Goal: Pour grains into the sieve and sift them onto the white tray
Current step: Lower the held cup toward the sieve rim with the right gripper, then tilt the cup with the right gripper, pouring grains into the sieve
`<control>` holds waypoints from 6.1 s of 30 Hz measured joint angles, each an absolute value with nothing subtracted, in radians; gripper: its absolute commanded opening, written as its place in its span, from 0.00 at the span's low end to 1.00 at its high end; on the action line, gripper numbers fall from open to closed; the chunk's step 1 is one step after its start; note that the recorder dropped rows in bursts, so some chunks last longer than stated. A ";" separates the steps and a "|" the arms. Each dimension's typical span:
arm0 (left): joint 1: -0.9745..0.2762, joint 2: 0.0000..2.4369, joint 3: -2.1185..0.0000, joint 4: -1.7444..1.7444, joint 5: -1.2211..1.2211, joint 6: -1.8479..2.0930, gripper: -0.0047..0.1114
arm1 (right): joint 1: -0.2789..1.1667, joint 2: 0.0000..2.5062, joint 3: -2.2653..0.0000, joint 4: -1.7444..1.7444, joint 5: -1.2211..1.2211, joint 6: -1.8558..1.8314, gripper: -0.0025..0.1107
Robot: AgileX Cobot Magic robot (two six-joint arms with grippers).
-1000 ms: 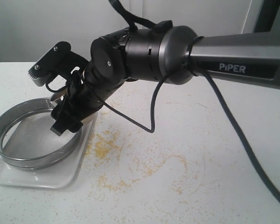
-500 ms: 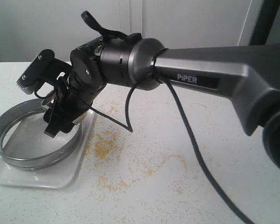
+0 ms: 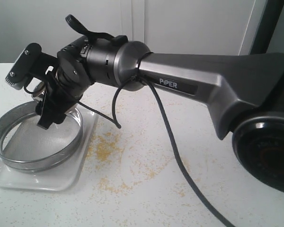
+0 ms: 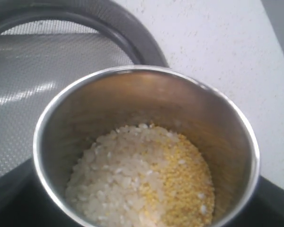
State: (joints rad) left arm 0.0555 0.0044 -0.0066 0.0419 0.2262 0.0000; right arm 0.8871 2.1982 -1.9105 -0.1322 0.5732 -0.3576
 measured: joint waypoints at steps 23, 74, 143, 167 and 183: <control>0.055 0.004 -0.007 0.042 0.226 0.000 0.04 | 0.887 2.228 -1.911 -0.367 0.491 -0.341 0.02; 0.055 0.004 -0.007 0.042 0.226 0.000 0.04 | 0.983 2.296 -1.923 -0.993 0.618 -0.134 0.02; 0.055 0.004 -0.007 0.042 0.226 0.000 0.04 | 1.077 2.362 -1.923 -1.568 0.668 -0.065 0.02; 0.055 0.004 -0.007 0.042 0.226 0.000 0.04 | 1.077 2.383 -1.923 -1.687 0.795 -0.279 0.02; 0.055 0.004 -0.007 0.042 0.226 0.000 0.04 | 1.077 2.405 -1.923 -1.723 0.806 -0.089 0.02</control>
State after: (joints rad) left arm 0.0555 0.0044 -0.0066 0.0419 0.2262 0.0000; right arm 1.0768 2.4047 -1.9226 -1.7233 0.8065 -0.0888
